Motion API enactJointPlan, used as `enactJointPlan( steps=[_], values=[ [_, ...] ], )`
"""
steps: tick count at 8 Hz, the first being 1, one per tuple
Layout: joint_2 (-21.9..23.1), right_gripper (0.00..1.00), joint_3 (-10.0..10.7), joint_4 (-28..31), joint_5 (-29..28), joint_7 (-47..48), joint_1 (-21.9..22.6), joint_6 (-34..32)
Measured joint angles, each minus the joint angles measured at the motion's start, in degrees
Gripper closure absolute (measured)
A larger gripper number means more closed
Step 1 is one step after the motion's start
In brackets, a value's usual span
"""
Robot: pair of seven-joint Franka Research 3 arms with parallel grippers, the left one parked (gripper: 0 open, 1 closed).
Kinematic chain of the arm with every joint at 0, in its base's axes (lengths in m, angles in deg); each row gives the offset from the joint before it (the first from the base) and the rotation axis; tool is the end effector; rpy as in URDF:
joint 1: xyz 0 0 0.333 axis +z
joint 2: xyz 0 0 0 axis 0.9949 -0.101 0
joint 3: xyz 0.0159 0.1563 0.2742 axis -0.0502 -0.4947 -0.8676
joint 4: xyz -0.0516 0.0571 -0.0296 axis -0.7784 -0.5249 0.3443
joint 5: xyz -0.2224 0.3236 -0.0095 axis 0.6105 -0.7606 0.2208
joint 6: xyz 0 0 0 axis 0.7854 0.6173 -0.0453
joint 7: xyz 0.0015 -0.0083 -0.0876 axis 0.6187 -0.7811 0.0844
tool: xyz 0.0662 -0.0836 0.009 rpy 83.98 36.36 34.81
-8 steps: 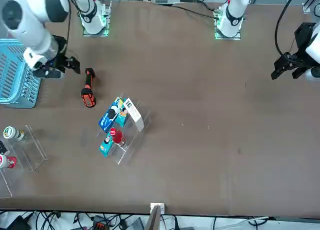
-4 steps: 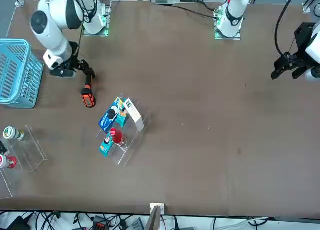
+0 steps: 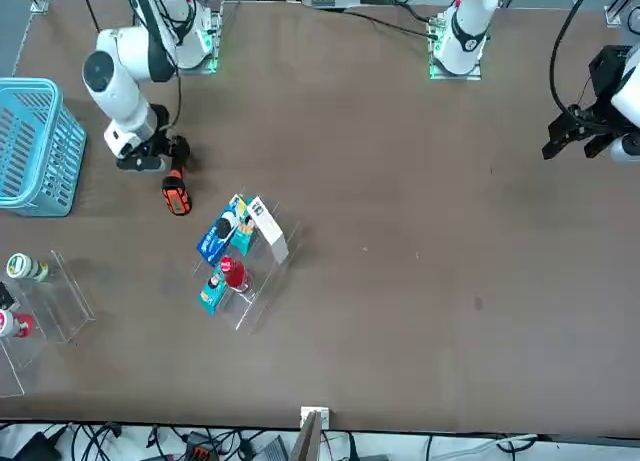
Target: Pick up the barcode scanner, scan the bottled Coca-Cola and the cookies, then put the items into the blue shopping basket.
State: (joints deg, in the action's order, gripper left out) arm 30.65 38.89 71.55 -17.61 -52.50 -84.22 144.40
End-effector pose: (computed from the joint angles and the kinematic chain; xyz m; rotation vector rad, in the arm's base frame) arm 0.4190 0.0361 0.2441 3.1372 0.0460 0.0133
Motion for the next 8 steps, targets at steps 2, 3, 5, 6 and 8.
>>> enactJointPlan(
  steps=[2,3,5,6,8],
  values=[
    [-4.0,0.01,0.0,-0.1,0.0,-0.5,-0.4,4.2],
    [-5.3,0.03,0.0,-0.2,0.0,-0.6,-0.4,5.9],
    [-6.2,0.15,0.0,-0.4,0.0,-0.7,-0.4,6.9],
    [-6.4,0.33,0.0,-0.4,0.0,-0.7,-0.4,6.9],
    [-6.5,0.57,0.0,-0.4,0.0,-0.8,-0.4,6.9]
  ],
)
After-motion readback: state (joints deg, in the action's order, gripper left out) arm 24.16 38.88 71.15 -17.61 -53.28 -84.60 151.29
